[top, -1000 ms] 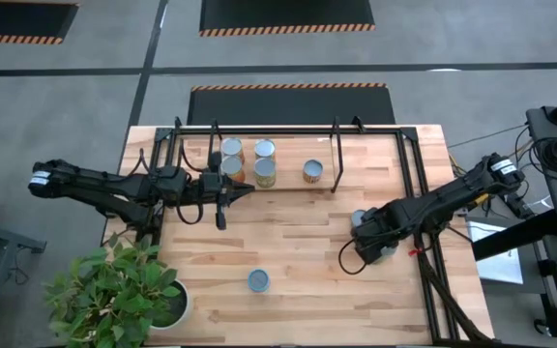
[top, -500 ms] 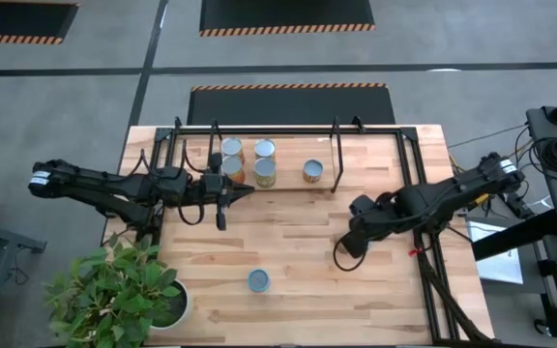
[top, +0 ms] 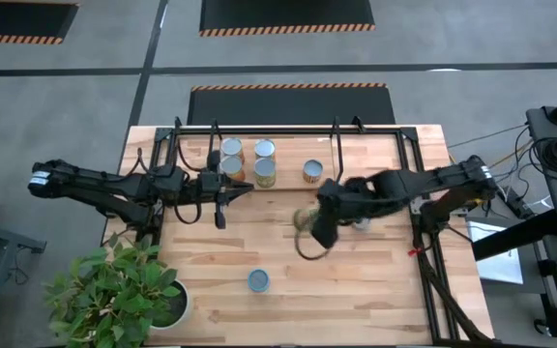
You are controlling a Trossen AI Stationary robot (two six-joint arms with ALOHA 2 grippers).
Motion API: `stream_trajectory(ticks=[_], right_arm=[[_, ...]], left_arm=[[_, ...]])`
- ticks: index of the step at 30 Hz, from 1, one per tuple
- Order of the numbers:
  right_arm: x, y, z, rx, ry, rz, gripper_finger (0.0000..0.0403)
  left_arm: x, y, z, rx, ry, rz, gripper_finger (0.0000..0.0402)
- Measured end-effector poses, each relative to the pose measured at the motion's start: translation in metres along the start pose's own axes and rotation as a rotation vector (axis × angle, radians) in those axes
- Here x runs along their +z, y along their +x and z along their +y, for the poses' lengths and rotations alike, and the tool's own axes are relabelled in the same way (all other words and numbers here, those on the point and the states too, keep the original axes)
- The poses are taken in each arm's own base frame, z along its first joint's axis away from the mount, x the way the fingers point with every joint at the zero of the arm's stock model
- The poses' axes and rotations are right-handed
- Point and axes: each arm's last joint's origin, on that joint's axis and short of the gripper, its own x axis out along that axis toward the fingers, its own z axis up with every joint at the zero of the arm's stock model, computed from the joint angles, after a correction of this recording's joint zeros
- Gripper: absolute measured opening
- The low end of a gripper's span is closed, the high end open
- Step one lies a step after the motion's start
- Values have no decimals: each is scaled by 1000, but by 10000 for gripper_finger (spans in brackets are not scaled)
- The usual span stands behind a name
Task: Pick and place cans onto a shelf
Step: Put the big green canned orange on the shelf aligned with the other big orange canned corn
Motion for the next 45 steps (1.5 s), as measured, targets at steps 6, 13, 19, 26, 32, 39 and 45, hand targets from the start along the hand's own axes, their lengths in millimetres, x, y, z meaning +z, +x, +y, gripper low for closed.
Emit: stream_trajectory(ticks=[6,13,19,26,32,39,45], right_arm=[[60,5,0,1,-115,-45,317],[115,16,-38,-144,-184,13,317],[149,39,-97,-248,-197,69,317],[182,76,-166,-318,-178,97,317],[191,117,-203,-348,-203,200,318],[191,153,-210,-294,-283,271,318],[196,159,-210,-294,-306,237,322]], left_arm=[[0,0,0,0,13,-2,1],[0,0,0,0,14,1,1],[0,0,0,0,11,1,1],[0,0,0,0,14,1,1],[0,0,0,0,18,0,1],[0,0,0,0,26,1,1],[0,0,0,0,26,0,1]])
